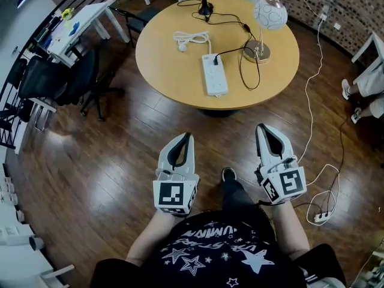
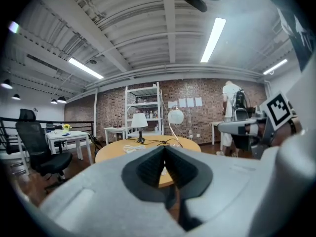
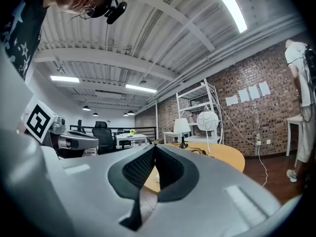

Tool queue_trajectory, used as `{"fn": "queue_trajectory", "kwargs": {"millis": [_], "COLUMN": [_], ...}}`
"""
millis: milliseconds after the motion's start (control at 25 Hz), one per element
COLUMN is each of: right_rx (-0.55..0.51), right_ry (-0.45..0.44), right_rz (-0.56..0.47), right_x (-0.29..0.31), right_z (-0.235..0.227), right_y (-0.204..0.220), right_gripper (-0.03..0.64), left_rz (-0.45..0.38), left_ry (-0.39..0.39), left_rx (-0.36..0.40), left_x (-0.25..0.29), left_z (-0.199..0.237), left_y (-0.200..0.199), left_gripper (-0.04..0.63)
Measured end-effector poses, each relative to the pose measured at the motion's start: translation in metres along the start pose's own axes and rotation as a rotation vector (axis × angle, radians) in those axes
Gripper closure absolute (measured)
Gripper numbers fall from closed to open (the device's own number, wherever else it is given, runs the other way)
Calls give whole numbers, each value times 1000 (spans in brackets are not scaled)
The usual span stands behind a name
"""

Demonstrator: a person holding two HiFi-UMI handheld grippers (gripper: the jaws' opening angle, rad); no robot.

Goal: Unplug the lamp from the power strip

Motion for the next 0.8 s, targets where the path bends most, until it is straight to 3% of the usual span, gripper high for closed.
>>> {"fn": "queue_trajectory", "kwargs": {"millis": [360, 800], "right_rx": [36, 52], "right_ry": [-58, -115], "right_rz": [18, 47], "right_x": [75, 115], "right_z": [-78, -109], "right_y": [16, 30], "right_gripper": [607, 607], "left_rz": [30, 82], "left_ry": [-79, -137], "left_rx": [-18, -23], "left_x": [97, 141], "left_z": [3, 14], "left_y": [-8, -1], "left_gripper": [591, 591]}}
Point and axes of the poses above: the fingertips, and each gripper's own axes: x forward along the fingers, z to its left, y out of its underside, the point moved 4 cm from there along -x, backward along the fingers, and after that the axes turned 10 degrees about -x, right-handed, at the moved point
